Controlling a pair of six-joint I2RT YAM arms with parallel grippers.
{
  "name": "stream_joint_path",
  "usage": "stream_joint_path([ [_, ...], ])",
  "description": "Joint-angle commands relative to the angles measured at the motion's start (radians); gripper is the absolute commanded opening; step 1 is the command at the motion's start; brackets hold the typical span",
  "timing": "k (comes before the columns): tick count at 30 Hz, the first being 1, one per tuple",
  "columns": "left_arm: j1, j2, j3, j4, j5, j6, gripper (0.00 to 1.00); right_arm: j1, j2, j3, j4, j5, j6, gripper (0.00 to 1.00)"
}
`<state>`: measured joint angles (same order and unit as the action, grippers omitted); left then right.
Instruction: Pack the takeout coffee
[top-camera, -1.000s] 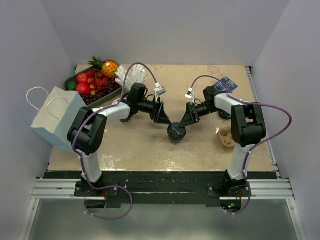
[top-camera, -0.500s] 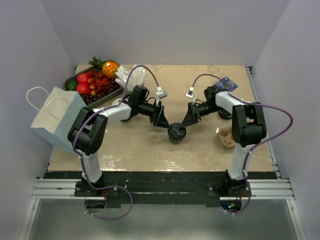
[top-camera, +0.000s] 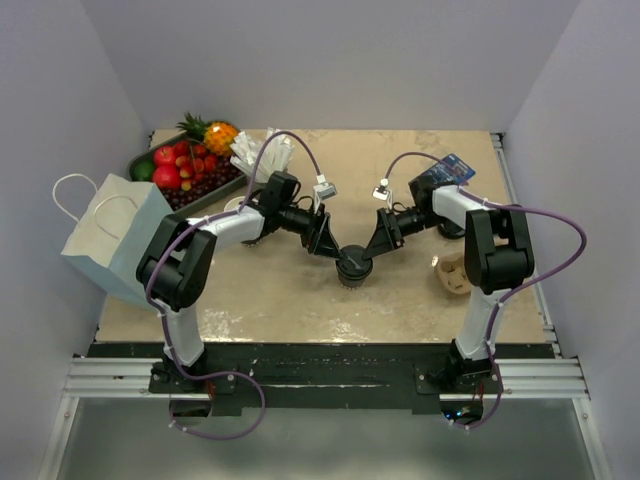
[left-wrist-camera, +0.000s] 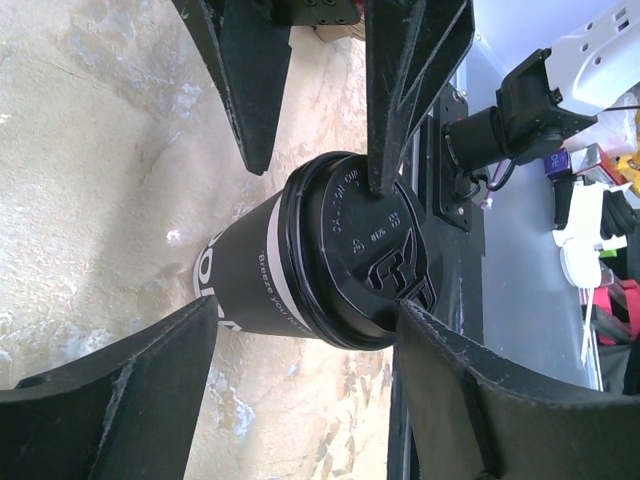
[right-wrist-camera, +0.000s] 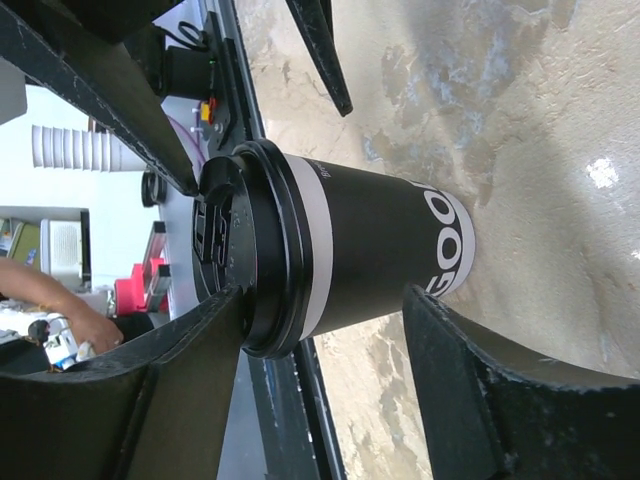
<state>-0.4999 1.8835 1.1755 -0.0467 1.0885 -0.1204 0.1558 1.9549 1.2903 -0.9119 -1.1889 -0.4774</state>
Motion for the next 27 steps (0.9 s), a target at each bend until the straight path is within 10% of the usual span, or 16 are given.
stream_joint_path([
  [1, -0.005, 0.023, 0.026, 0.031, 0.025, -0.028, 0.75, -0.006, -0.016, -0.011, 0.031, 0.015, 0.006, 0.64],
  [27, -0.002, 0.154, 0.018, -0.044, -0.272, -0.028, 0.65, -0.004, 0.082, -0.1, 0.189, 0.118, 0.206, 0.44],
])
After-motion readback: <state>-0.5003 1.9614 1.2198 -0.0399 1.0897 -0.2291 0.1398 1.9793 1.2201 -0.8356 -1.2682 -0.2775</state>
